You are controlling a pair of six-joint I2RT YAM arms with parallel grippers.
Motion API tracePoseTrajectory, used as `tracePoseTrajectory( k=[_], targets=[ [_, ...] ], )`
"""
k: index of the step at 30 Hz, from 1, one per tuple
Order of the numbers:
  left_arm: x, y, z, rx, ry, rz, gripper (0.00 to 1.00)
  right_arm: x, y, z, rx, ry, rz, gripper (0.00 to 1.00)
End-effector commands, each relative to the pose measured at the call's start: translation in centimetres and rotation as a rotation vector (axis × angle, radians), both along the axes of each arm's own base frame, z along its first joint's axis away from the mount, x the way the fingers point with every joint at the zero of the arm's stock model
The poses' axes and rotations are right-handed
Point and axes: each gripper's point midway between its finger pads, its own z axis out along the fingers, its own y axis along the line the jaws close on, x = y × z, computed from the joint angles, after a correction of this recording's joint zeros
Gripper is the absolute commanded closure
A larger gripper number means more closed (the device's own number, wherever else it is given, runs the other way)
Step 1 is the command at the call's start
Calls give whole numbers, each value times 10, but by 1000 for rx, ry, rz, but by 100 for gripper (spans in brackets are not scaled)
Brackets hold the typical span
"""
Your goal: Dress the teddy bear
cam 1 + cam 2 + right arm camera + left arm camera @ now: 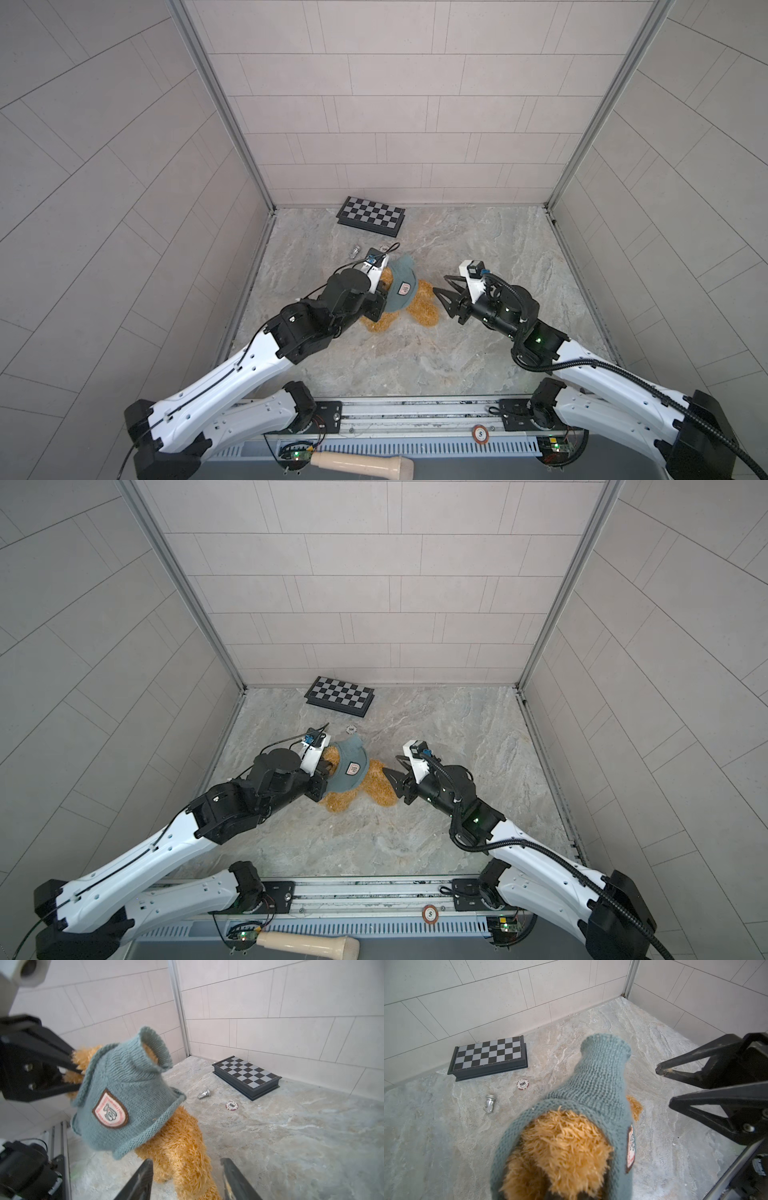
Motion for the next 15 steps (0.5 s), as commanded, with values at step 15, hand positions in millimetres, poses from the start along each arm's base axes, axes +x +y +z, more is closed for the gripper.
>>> tracePoseTrajectory(
  k=[15],
  targets=[
    [1, -12, -30, -246, 79, 29, 100, 5, 78, -56, 205, 462, 80, 50]
  ],
)
